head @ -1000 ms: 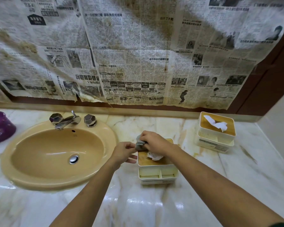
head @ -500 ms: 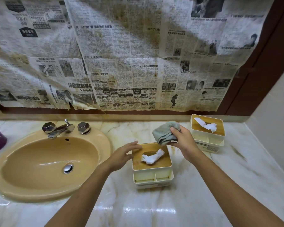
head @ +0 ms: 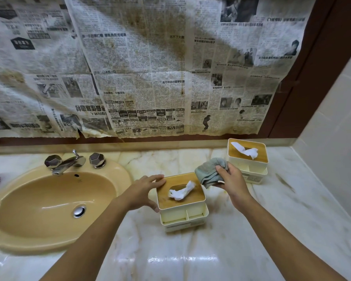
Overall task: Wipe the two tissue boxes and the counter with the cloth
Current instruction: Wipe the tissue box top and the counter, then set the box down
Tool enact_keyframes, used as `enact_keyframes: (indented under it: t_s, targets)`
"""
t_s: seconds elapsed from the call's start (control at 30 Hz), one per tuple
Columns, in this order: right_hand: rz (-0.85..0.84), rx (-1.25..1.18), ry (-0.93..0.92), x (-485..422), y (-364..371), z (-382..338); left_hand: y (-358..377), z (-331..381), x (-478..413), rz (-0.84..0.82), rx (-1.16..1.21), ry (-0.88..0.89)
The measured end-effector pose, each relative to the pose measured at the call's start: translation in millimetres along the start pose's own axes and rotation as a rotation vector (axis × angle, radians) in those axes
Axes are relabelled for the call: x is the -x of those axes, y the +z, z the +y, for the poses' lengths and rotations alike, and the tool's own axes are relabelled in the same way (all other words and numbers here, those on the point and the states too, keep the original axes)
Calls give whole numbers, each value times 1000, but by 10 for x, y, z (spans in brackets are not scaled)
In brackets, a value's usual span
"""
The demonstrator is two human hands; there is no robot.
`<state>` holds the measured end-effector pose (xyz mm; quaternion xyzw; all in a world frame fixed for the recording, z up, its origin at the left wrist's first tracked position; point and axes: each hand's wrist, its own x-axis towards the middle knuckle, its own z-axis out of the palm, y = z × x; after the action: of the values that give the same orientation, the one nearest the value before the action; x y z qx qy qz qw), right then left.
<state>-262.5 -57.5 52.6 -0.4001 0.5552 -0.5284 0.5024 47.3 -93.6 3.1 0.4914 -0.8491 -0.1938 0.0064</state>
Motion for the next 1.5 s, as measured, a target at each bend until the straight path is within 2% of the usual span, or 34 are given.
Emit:
enact_keyframes:
  t_s: [0.3,0.43,0.5,0.6,0.67,0.77,0.87,1.0,1.1,1.2,1.3,1.37,1.5]
  targets:
    - [77,43,-56,33,-151,-9,240,423,94,386,-287,-149]
    - [129,123,-74,31,-217,90,281,678,92,464,-415,-183]
    - [143,153,-60,40,-238,160,302,809,76,416,-387,-177]
    - [140,173,-50,82,-255,247,320,877,27,366,-91,-263]
    - [130,174,-41,122,-264,293,259,826,-7,404,107,-279]
    - [134,217,-21,170,-286,373,102,647,-144,467,281,-305]
    - [145,269,-10,198,-288,453,-11,515,-347,352,389,-344]
    - [178,249,22,259,-254,484,-3,466,-569,226,378,-317]
    - [176,279,-38,333,-248,474,40,488,-629,218,265,-247]
    - [72,468,-154,429,-217,488,90,400,-600,204,165,-213]
    - [-73,717,-294,480,-135,606,122,253,-531,154,167,-192]
    - [-118,901,-409,478,-90,701,135,202,-480,138,161,-174]
    - [-180,1062,-532,552,178,723,192,190,-394,170,177,-197]
